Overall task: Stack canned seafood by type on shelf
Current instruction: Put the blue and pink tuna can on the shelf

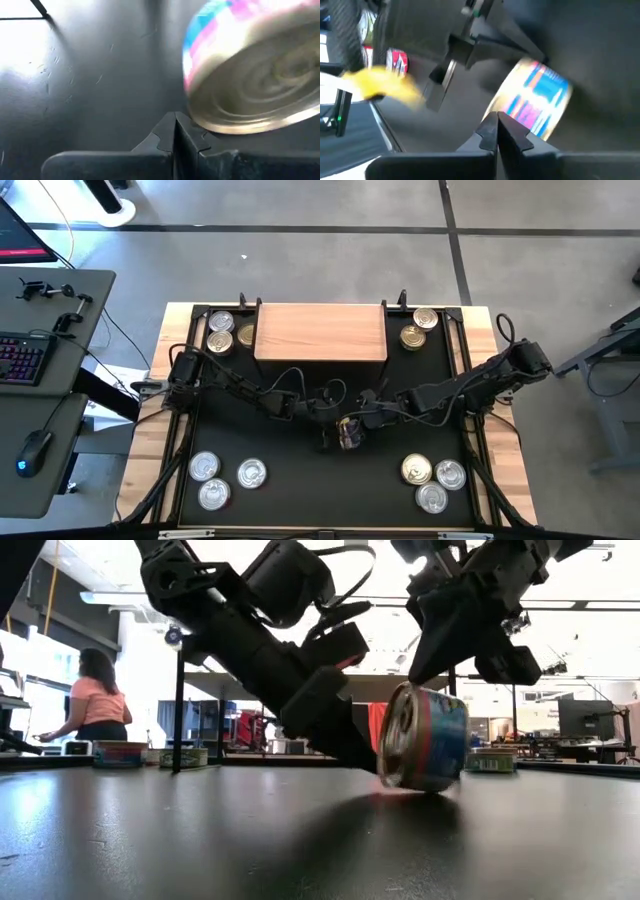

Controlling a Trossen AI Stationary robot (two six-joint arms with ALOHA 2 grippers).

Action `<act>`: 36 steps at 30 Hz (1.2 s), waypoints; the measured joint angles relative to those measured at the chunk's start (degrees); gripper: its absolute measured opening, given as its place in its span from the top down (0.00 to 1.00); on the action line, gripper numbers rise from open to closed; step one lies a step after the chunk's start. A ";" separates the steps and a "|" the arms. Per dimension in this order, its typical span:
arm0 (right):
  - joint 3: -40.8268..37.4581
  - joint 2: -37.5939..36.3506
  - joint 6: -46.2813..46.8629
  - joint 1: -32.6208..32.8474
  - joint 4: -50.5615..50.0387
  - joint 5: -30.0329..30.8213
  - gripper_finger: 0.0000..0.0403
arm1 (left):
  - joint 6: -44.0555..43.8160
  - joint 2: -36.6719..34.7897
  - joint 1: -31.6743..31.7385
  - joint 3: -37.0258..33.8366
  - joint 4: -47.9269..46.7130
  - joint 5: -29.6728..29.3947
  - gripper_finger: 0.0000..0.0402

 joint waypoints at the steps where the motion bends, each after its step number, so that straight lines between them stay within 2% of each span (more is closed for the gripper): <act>1: 0.00 0.05 -0.08 -0.12 -0.05 0.25 1.00 | -0.88 0.28 0.15 0.00 0.13 0.11 1.00; 8: 0.09 -0.26 -3.67 -0.92 -0.79 0.22 1.00 | -3.02 1.43 -0.15 0.12 -1.52 0.15 1.00; 14: 7.11 -3.04 -5.66 1.01 -10.54 0.70 1.00 | -4.43 -4.56 1.49 -1.44 -14.98 3.24 1.00; 16: 10.19 -2.63 -5.66 3.23 -11.16 -0.48 1.00 | -4.71 -7.29 1.78 -4.70 -13.78 4.48 1.00; 19: 17.11 -0.52 -4.88 6.52 -13.29 -1.21 1.00 | -7.95 -11.76 1.25 -11.30 -6.55 4.89 1.00; 25: 35.56 10.59 -5.44 10.51 -39.49 0.83 1.00 | -18.37 -20.62 -0.46 -25.39 4.73 5.09 1.00; 27: 39.87 14.42 -5.91 11.09 -45.21 1.39 1.00 | -19.76 -23.53 -1.19 -28.29 6.71 5.41 1.00; 30: 43.34 18.94 -1.70 11.46 -51.85 2.07 0.99 | -20.12 -26.33 -1.90 -30.89 6.46 6.47 1.00; 32: 44.20 20.99 0.25 10.79 -55.85 -0.24 0.96 | -19.54 -27.56 -1.91 -31.69 6.27 7.09 1.00; 34: 43.94 21.83 1.36 9.57 -56.62 -3.16 0.90 | -19.16 -28.11 -1.87 -31.76 6.71 8.11 1.00; 36: 43.04 21.83 3.71 8.61 -55.83 -3.50 0.82 | -19.44 -28.19 -1.87 -31.78 6.59 8.55 1.00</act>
